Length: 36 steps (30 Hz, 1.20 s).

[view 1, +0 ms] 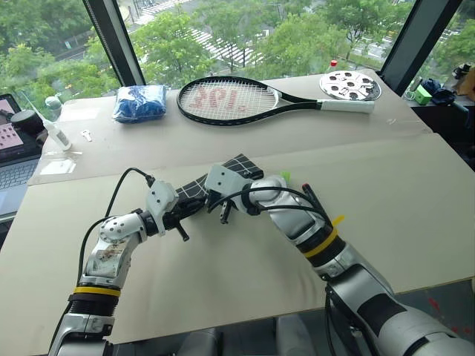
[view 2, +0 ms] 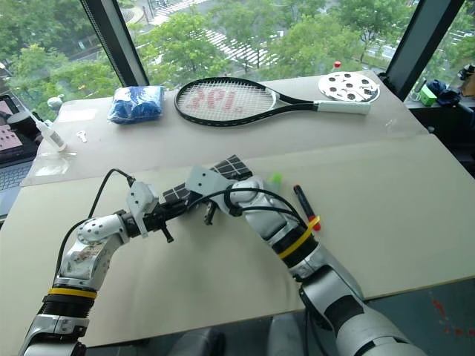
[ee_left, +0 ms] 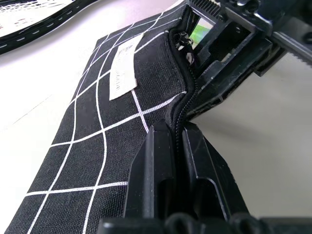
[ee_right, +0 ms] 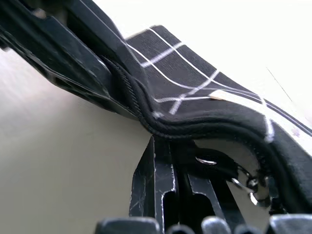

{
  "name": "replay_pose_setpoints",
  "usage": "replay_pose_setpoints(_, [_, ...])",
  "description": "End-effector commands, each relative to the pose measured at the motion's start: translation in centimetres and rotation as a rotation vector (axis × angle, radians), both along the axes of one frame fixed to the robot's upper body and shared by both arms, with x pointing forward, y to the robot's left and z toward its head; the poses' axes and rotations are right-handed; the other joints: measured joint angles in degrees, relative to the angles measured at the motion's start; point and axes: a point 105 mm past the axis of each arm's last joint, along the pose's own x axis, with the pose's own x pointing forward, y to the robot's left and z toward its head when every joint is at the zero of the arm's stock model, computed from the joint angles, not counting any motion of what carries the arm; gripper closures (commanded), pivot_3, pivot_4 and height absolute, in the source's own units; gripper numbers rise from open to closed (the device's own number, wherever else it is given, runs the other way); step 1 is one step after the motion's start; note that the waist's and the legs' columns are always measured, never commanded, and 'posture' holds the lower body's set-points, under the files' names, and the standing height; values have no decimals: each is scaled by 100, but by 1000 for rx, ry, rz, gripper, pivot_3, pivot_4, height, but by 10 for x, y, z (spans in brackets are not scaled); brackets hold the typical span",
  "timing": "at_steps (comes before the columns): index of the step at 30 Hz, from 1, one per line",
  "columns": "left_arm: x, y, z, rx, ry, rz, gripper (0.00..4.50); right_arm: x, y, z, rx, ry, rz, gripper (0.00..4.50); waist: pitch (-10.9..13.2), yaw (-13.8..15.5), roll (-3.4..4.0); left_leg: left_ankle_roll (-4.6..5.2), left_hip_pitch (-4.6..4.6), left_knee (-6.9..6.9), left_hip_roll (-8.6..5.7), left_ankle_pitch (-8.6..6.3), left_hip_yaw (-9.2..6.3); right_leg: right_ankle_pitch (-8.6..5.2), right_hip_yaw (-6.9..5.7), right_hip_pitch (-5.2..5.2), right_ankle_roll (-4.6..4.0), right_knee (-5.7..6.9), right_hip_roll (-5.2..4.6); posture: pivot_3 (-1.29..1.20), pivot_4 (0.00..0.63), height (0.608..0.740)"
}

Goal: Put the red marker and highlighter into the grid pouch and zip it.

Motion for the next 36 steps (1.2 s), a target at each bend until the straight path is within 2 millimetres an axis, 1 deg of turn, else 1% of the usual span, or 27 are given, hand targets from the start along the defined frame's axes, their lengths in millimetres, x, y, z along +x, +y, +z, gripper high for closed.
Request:
replay_pose_setpoints(1, [-4,-3,10,-14,-39,-15,4500,20,-17,27,39,-91,-58,4453,0,3,0,0,0,0,0,0,0,0,0,0,0,0,0,0,150,740])
replay_pose_setpoints(3, [-3,-2,9,-14,-37,-14,4500,24,-21,30,47,-94,-73,4453,0,2,0,0,0,0,0,0,0,0,0,0,0,-1,0,0,150,740])
replay_pose_setpoints(5, [-3,-2,10,-14,-37,-13,4500,23,-21,33,73,-87,-71,4453,0,-12,0,0,0,-2,1,0,0,0,0,0,0,-1,0,0,150,740])
replay_pose_setpoints(7, [-2,-3,10,-15,-39,-12,4500,18,-18,35,113,-67,-53,3830,0,-26,0,0,0,-5,2,0,2,0,0,-3,0,0,0,0,150,740])
replay_pose_setpoints(8, [-2,-3,11,-17,-40,-10,4500,9,-15,35,134,-38,-15,3641,0,-23,0,0,1,-5,3,0,3,0,0,-3,0,0,0,0,150,740])
replay_pose_setpoints(10, [-1,-3,11,-23,-43,-6,4500,-1,-15,33,161,7,13,2981,0,-7,0,0,0,-5,3,0,2,0,-1,-3,0,0,0,0,150,740])
replay_pose_setpoints(12, [0,-3,12,-28,-46,-2,4500,-9,-21,30,175,61,23,2209,0,2,0,0,-1,-3,1,0,2,1,0,-3,1,-1,-1,0,150,740])
replay_pose_setpoints(13, [0,-3,13,-30,-47,0,4500,-12,-23,29,181,81,23,1889,0,5,0,0,-1,-2,1,0,2,1,0,-2,1,-1,-1,0,150,740])
replay_pose_setpoints(14, [0,-3,14,-38,-50,4,4500,-18,-30,29,193,125,41,1644,0,11,0,0,-1,-1,0,0,2,1,0,-2,1,-1,-1,0,150,740])
replay_pose_setpoints(15, [0,-2,15,-43,-51,7,4500,-23,-34,29,201,154,55,1644,0,35,0,0,-1,1,0,0,2,2,0,0,1,-1,-1,0,150,740])
replay_pose_setpoints(17, [1,-1,18,-64,-55,18,4500,-25,-47,42,283,211,38,1644,0,59,-1,0,-2,1,-1,0,2,2,-1,1,1,-3,-1,0,150,740])
replay_pose_setpoints(18, [2,0,20,-78,-56,24,4500,-26,-58,51,310,219,37,1644,0,73,-1,0,-2,1,-1,0,2,3,-1,1,1,-4,-1,0,150,740])
replay_pose_setpoints(21, [3,2,27,-125,-52,31,4500,-18,-106,84,371,175,-30,1644,1,147,-1,0,-2,2,-1,0,3,4,-1,2,0,-4,-1,0,150,740])
replay_pose_setpoints(22, [2,2,29,-134,-48,24,4500,-10,-126,91,377,143,-90,1644,1,155,-2,1,-1,2,-1,-1,4,4,-2,5,0,-6,-1,0,150,740])
replay_pose_setpoints(23, [1,1,30,-144,-42,13,4500,-3,-147,96,370,107,-160,1644,1,161,-3,1,-1,2,-1,-1,6,4,-2,5,0,-7,-1,0,150,740])
replay_pose_setpoints(24, [0,0,31,-150,-37,4,4500,2,-161,99,364,84,-208,1644,1,170,-3,2,0,2,-1,-1,8,4,-2,6,0,-7,-1,0,150,740])
replay_pose_setpoints(25, [-2,-1,32,-155,-31,-10,4500,6,-180,99,338,53,-273,1644,2,176,-5,2,0,0,1,-1,10,4,-3,7,0,-7,0,0,150,740])
replay_pose_setpoints(26, [-4,-2,33,-157,-24,-25,4500,9,-201,96,294,25,-341,1644,3,182,-6,2,0,0,1,-1,14,4,-3,8,0,-8,-1,0,150,740])
replay_pose_setpoints(27, [-5,-3,33,-159,-16,-35,4500,10,-216,93,259,3,-388,1644,3,185,-6,3,0,1,1,-2,17,4,-3,9,0,-8,-1,0,150,740])
replay_pose_setpoints(28, [-7,-3,33,-160,-10,-43,4500,11,-227,90,237,-9,-423,1644,2,188,-7,4,0,0,2,-3,20,3,-2,9,0,-9,-1,0,150,740])
replay_pose_setpoints(29, [-7,-3,33,-160,-6,-47,4500,11,-231,89,229,-15,-438,1644,3,188,-8,5,0,0,3,-3,22,3,-2,10,0,-9,-1,0,150,740])
replay_pose_setpoints(31, [-11,-3,31,-151,14,-66,4500,7,-252,72,208,8,-529,1644,3,170,-8,5,1,0,4,-3,31,4,1,10,0,-9,-1,0,150,740])
replay_pose_setpoints(33, [-14,-2,28,-142,34,-80,4500,1,-262,57,193,39,-580,1644,3,157,-9,6,0,0,7,-4,36,4,4,10,0,-9,-1,0,150,740])
replay_pose_setpoints(36, [-16,0,24,-116,54,-89,4500,-11,-255,35,193,93,-587,1644,3,161,-8,10,1,0,6,-6,42,4,11,10,1,-8,-1,0,150,740])
